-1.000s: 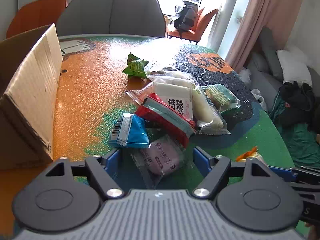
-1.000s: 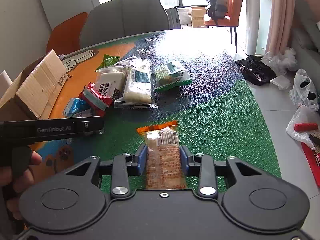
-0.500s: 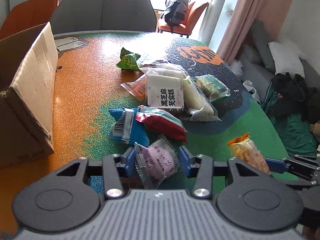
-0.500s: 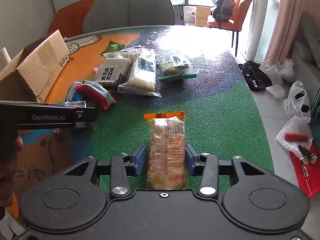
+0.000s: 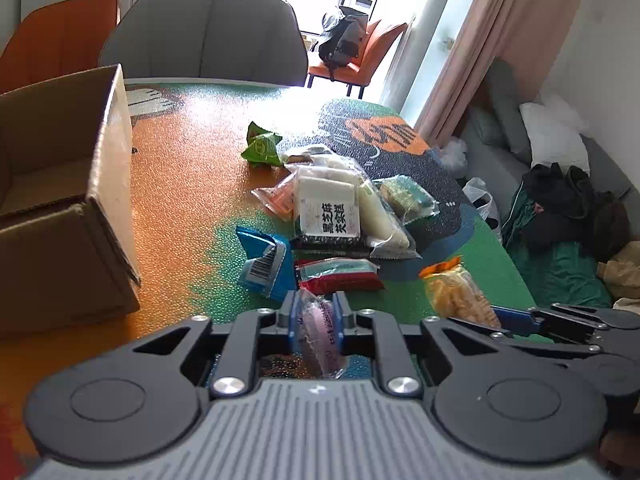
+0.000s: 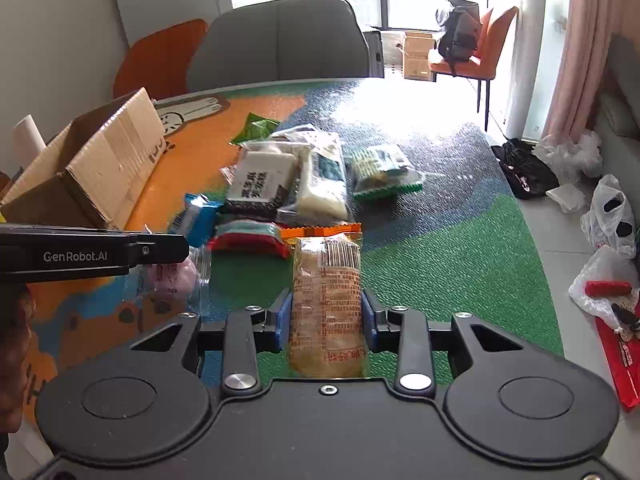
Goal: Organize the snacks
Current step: 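Grasp the pink-labelled packet with the left gripper while the right gripper holds the bread roll, then carry both packets over the box and release them inside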
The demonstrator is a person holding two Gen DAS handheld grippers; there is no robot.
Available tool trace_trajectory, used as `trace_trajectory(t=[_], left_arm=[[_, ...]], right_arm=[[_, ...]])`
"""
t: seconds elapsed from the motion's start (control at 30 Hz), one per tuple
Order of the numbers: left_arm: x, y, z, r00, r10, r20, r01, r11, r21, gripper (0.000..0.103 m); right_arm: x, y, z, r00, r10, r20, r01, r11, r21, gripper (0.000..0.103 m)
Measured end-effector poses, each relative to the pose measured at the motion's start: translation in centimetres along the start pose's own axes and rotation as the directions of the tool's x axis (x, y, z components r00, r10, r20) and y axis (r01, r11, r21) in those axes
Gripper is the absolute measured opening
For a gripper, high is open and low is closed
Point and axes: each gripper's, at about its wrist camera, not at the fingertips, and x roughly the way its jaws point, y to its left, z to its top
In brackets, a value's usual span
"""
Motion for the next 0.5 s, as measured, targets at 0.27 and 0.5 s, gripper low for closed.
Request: trace_trajectory(t=[0.27, 0.5], left_arm=[[-2.3, 0.9, 1.0, 0.998, -0.012, 0.055, 0.013, 1.0, -0.004, 0.0], [-4.0, 1.6, 2.1, 0.995, -0.007, 0.104, 0.007, 1.0, -0.002, 0.0]], right_arm=[[-0.6, 2.0, 1.6, 0.998, 0.047, 0.046, -0.046, 0.999, -0.023, 0.034], [-1.1, 3.1, 2.8, 0.995, 0.067, 0.068, -0.065, 0.997, -0.039, 0.034]])
